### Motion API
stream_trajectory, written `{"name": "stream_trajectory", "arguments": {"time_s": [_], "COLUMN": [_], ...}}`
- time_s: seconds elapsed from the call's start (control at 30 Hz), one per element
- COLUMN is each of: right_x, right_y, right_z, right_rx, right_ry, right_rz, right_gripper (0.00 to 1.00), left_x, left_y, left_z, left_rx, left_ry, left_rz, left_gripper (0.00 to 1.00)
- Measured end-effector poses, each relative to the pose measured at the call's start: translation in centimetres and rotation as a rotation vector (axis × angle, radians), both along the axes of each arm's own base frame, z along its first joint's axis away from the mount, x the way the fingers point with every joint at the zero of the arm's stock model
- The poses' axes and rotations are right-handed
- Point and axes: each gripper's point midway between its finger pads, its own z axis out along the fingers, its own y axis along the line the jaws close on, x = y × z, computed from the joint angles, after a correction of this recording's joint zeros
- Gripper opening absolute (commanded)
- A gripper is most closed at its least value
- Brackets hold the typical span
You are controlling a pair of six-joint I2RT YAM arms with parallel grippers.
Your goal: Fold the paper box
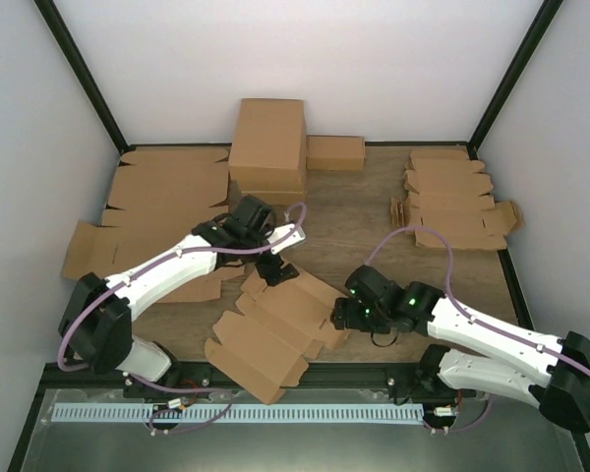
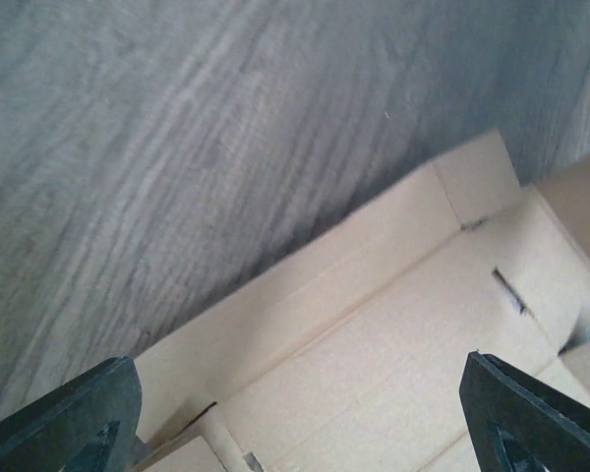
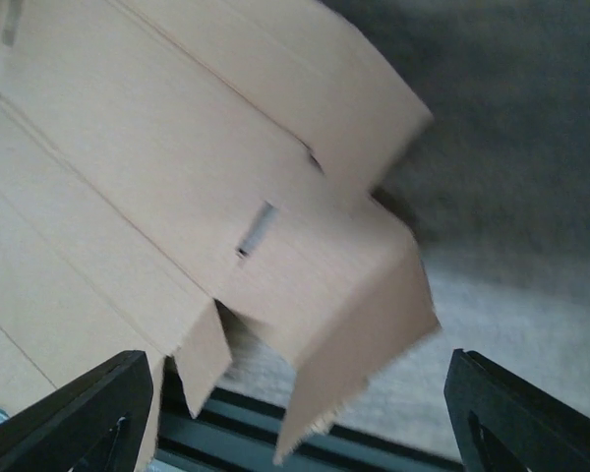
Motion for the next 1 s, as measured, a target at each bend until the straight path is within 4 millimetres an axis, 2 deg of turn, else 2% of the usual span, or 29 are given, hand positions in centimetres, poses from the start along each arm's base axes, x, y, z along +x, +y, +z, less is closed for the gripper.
{"name": "stream_trajectory", "arguments": {"time_s": [0.13,0.27,0.43,0.5,0.57,0.7,0.83,0.93,1.0], "right_x": [-1.9,-3.1,-3.7,-3.5,-3.3,-3.0,-2.9,-2.8,-2.8], "right_y": [-1.3,-1.1,-0.6,-0.1,0.2,0.3,-0.1,-0.2,-0.3], "right_z": [-1.2,-2.4,-3.5,-3.4,-3.3,-3.4,-4.2,-4.6,-4.8], "right_rx": [-0.034,-0.009,0.016,0.034,0.049,0.048,0.012,-0.009,-0.017], "right_ry": [0.113,0.189,0.239,0.238,0.235,0.232,0.242,0.248,0.248], "right_rz": [-0.101,-0.142,-0.163,-0.17,-0.182,-0.199,-0.23,-0.246,-0.251], "right_gripper": [0.71,0.56,0.5,0.38,0.29,0.3,0.28,0.02,0.01], "left_x": [-1.3,-1.7,-2.3,-2.3,-2.3,-2.2,-2.2,-2.2,-2.2], "left_y": [-0.2,-0.7,-1.5,-1.4,-1.1,-0.6,-0.3,0.0,0.1], "left_z": [-1.6,-2.0,-1.9,-2.1,-2.2,-2.3,-1.6,-0.8,-0.2], "left_rx": [0.094,0.14,0.176,0.191,0.208,0.233,0.237,0.234,0.23], "left_ry": [-0.008,-0.039,-0.084,-0.091,-0.097,-0.106,-0.13,-0.153,-0.17], "left_rz": [-0.098,-0.18,-0.255,-0.264,-0.267,-0.27,-0.268,-0.262,-0.255], "left_gripper": [0.92,0.92,0.91,0.91,0.91,0.9,0.9,0.9,0.9]}}
